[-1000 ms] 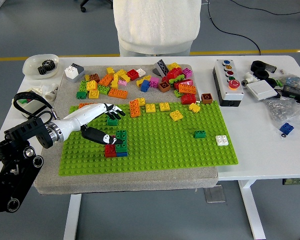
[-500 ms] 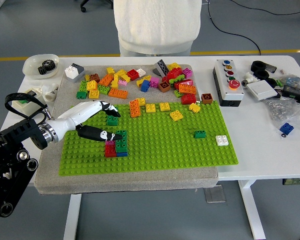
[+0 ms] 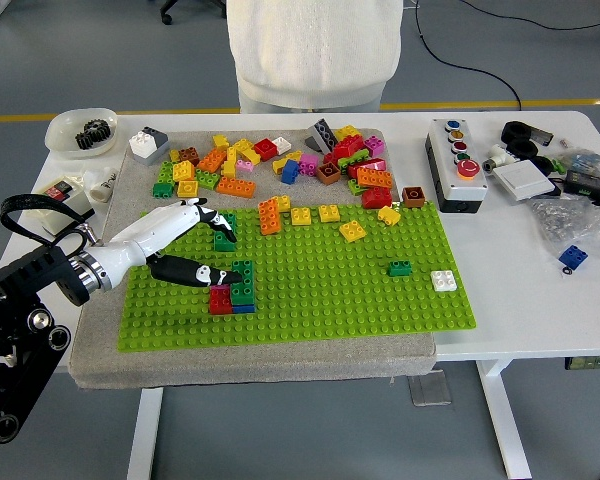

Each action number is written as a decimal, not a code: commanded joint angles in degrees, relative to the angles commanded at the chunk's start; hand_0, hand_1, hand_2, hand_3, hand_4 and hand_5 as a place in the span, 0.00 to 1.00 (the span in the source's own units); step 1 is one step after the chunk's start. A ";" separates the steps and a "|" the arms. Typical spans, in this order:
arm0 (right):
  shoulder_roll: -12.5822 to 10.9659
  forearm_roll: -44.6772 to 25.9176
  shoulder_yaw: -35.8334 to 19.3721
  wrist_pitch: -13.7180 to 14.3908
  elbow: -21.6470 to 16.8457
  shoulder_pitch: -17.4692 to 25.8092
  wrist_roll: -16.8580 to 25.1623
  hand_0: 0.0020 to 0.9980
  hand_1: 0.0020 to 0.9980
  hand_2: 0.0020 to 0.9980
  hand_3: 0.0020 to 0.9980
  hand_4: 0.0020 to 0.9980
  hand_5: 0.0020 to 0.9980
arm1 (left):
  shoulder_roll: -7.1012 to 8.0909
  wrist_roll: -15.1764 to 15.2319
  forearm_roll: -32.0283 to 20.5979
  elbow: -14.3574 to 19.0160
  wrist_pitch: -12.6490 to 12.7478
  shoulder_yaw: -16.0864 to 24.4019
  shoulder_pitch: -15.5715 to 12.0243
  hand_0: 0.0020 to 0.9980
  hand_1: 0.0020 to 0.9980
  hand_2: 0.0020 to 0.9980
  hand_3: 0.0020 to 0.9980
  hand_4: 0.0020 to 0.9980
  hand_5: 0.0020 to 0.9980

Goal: Pick up the brick,pile it on top of brick,press brick,pick up the brick,pile it on top of brick,press brick

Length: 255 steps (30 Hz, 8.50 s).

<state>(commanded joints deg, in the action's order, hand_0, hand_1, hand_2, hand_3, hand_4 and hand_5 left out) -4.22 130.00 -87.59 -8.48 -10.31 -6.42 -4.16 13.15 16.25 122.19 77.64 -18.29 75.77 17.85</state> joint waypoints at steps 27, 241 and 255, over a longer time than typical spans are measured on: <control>-0.02 0.00 0.02 0.02 0.00 -0.05 0.01 0.74 0.64 0.72 0.63 0.86 0.42 | 0.04 2.06 3.65 -2.00 -0.31 -2.97 -0.76 1.00 0.86 0.85 0.61 1.00 0.87; -0.65 0.00 -0.96 0.32 0.00 -0.91 -0.68 0.74 0.64 0.72 0.64 0.87 0.43 | 6.82 1.72 6.72 -3.65 0.05 2.45 7.67 0.97 0.78 0.79 0.81 1.00 0.43; -0.75 0.00 -0.86 0.24 0.00 -1.06 -0.45 0.74 0.64 0.72 0.63 0.86 0.42 | 7.31 1.62 7.81 -7.05 -4.05 -2.00 11.36 0.98 0.80 0.82 0.87 1.00 0.34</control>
<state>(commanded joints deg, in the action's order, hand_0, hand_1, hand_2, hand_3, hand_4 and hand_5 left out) -4.97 130.00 -88.45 -8.23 -10.31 -7.48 -4.61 20.46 17.87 130.00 70.59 -22.34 73.77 29.21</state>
